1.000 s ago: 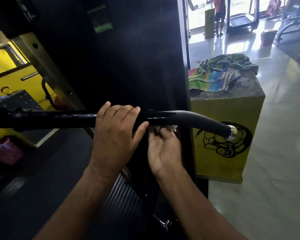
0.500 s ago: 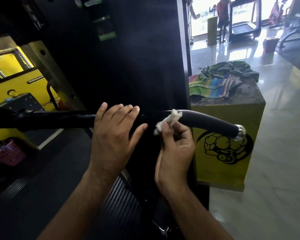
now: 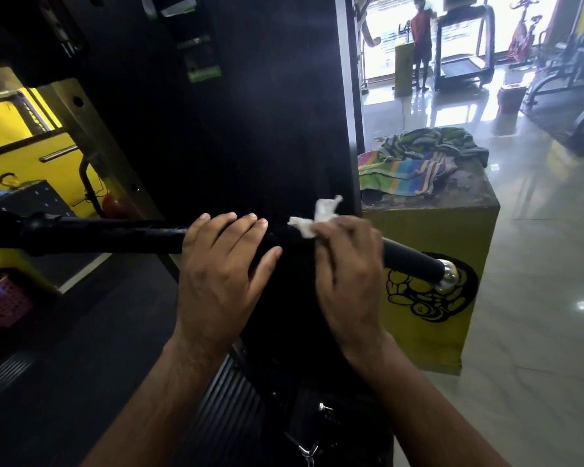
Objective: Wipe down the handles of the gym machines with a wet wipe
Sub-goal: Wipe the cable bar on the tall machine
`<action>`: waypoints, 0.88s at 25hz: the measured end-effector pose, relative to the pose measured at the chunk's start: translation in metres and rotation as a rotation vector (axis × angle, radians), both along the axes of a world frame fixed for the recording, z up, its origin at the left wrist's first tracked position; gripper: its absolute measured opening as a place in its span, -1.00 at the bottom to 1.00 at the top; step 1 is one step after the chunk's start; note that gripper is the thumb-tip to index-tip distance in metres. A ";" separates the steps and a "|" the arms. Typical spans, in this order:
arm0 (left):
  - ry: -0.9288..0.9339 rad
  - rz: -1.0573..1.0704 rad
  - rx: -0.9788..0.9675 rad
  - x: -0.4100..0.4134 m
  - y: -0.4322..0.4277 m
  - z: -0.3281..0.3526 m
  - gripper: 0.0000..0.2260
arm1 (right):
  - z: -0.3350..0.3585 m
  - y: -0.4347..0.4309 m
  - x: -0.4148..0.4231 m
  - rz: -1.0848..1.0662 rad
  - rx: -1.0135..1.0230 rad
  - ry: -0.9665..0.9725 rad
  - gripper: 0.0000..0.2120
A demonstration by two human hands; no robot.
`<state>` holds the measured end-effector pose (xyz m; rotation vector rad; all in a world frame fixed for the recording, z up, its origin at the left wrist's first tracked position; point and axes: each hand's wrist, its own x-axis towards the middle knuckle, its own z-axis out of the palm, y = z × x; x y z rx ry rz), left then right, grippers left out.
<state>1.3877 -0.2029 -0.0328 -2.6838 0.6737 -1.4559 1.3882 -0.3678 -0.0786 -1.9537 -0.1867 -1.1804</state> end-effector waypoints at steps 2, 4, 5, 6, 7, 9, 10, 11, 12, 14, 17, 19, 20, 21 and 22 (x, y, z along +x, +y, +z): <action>-0.008 0.003 0.003 0.001 -0.001 -0.002 -0.67 | -0.004 -0.010 0.005 0.042 -0.187 -0.038 -0.79; -0.001 0.009 -0.002 0.002 -0.002 -0.005 -0.67 | -0.005 -0.022 0.012 0.024 0.003 0.040 -0.82; 0.007 0.017 0.000 0.002 -0.003 -0.007 -0.67 | -0.006 -0.024 0.012 0.036 0.074 0.076 -0.83; 0.018 0.028 0.005 0.001 -0.004 -0.009 -0.66 | -0.006 -0.023 0.011 0.062 0.058 0.088 -0.83; 0.027 0.037 0.014 0.001 -0.005 -0.010 -0.66 | -0.006 -0.022 0.010 0.098 -0.029 0.084 -0.83; 0.050 0.044 0.035 0.003 -0.006 -0.014 -0.65 | -0.004 -0.030 0.019 0.159 -0.151 0.127 -0.81; 0.063 0.043 0.041 0.003 -0.007 -0.016 -0.64 | -0.004 -0.035 0.024 0.140 -0.118 0.205 -0.82; 0.073 0.044 0.044 0.003 -0.008 -0.019 -0.64 | -0.002 -0.037 0.026 0.111 -0.032 0.288 -0.82; 0.081 0.049 0.046 0.003 -0.008 -0.021 -0.64 | 0.000 -0.037 0.026 0.107 0.028 0.326 -0.83; 0.084 0.061 0.054 0.004 -0.009 -0.024 -0.65 | 0.008 -0.024 0.022 0.203 -0.041 0.272 -0.83; 0.106 0.064 0.047 0.006 -0.010 -0.025 -0.66 | 0.021 -0.026 0.040 0.335 -0.223 0.410 -0.82; 0.124 0.064 0.050 0.006 -0.009 -0.026 -0.66 | 0.034 -0.037 0.055 0.403 -0.143 0.700 -0.81; 0.127 0.066 0.055 0.006 -0.009 -0.027 -0.66 | 0.036 -0.038 0.057 0.455 -0.101 0.741 -0.83; 0.127 0.070 0.060 0.005 -0.009 -0.027 -0.66 | 0.039 -0.037 0.057 0.483 -0.137 0.712 -0.85; 0.129 0.074 0.065 0.005 -0.010 -0.026 -0.66 | 0.040 -0.038 0.059 0.486 -0.214 0.695 -0.85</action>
